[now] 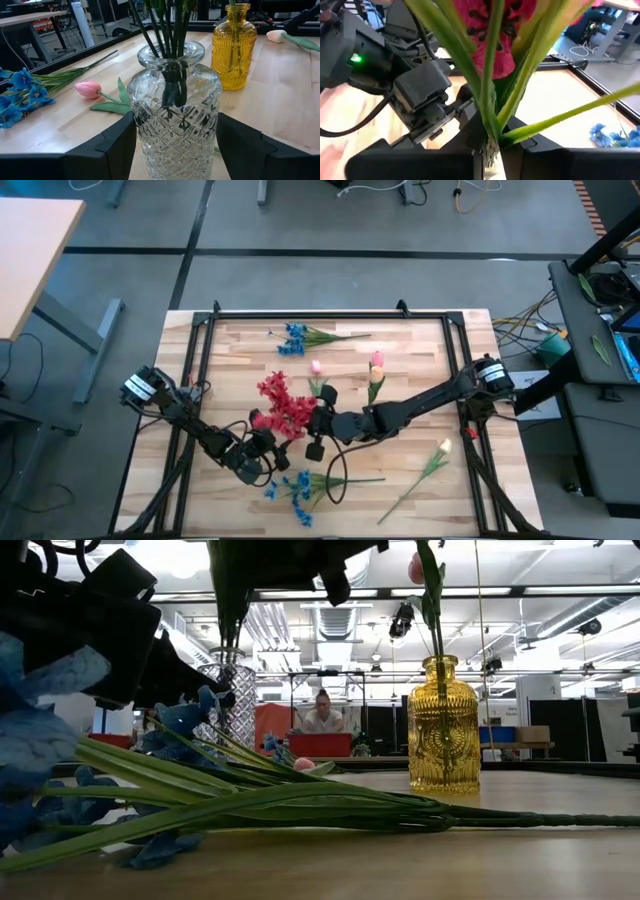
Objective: Sort flowers into vase by color
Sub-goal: Put the red flower into the transparent vase, then put the bottom blue flower into the transparent vase
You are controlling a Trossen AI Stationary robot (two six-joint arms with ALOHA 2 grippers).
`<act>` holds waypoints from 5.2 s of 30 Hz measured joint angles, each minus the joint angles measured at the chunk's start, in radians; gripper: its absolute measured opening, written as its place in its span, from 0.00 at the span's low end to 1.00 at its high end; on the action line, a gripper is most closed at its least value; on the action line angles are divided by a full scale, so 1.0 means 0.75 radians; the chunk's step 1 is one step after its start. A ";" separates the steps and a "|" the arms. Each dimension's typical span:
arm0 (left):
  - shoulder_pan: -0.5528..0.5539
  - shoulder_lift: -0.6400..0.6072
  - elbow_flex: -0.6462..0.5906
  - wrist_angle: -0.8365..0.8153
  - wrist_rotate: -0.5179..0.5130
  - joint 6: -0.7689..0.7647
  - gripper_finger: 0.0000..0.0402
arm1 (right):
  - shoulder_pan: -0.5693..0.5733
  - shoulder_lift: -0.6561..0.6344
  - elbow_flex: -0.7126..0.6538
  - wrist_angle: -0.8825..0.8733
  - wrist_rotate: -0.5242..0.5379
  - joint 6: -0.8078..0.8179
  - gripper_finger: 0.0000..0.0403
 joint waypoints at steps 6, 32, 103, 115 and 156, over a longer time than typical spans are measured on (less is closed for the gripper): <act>0.000 0.000 0.000 0.000 -0.001 -0.001 0.56 | 0.001 0.002 0.000 0.003 -0.001 -0.024 0.14; -0.006 -0.003 0.005 -0.007 0.002 0.017 0.73 | 0.034 -0.094 -0.001 -0.120 -0.006 0.011 0.63; -0.326 -0.485 0.007 -0.348 0.246 -0.256 0.74 | 0.346 0.573 0.669 -1.346 -0.277 0.595 0.62; -0.326 -0.414 0.007 -0.368 0.130 -0.245 0.74 | 0.346 0.613 0.776 -1.356 -0.279 0.493 0.06; -0.073 -0.209 -0.273 0.520 0.114 0.302 0.76 | 0.219 -0.495 -0.594 0.776 -0.435 -0.245 0.03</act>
